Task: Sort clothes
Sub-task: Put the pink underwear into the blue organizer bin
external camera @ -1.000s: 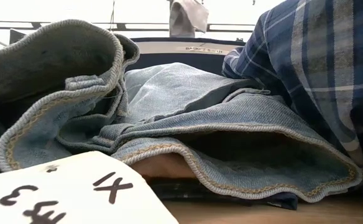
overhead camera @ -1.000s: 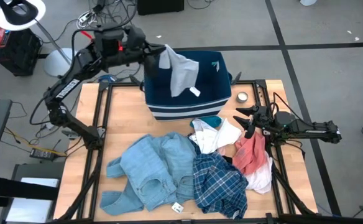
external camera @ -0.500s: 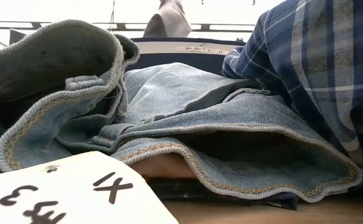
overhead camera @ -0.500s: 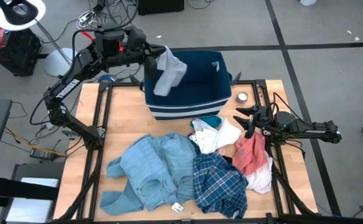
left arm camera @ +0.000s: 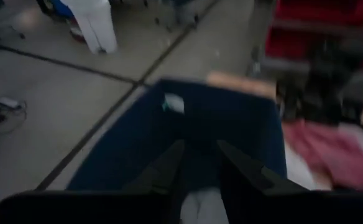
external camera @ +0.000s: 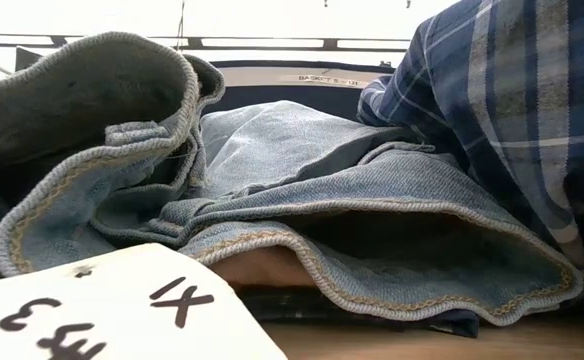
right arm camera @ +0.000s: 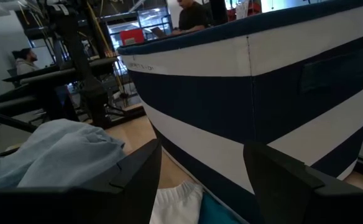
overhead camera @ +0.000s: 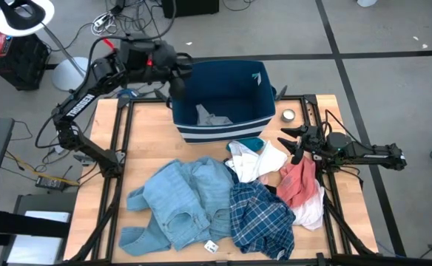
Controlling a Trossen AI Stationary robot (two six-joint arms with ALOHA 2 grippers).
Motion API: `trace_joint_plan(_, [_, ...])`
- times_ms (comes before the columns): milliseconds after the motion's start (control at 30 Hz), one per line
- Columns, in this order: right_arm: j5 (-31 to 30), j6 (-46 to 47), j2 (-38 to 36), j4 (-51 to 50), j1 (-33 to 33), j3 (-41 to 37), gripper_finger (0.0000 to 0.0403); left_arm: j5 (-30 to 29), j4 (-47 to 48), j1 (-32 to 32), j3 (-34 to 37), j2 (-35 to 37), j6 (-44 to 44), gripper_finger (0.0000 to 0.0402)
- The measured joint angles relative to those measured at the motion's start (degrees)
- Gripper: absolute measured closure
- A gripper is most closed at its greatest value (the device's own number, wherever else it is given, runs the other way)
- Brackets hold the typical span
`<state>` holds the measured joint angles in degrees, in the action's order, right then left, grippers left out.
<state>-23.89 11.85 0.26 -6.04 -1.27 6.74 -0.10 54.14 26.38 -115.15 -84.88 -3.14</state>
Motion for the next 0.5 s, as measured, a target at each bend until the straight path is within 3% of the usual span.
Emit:
trace_joint_plan(233, [0.0, 0.0, 0.0, 0.0, 0.0, 0.0, 0.0172, 0.0, 12.4, -4.4, 0.0, 0.0, -2.5, 0.0307])
trace_joint_plan(500, [0.0, 0.0, 0.0, 0.0, 0.0, 0.0, 0.0172, 0.3, 14.8, -12.7, 0.2, 1.7, -1.4, 0.0307])
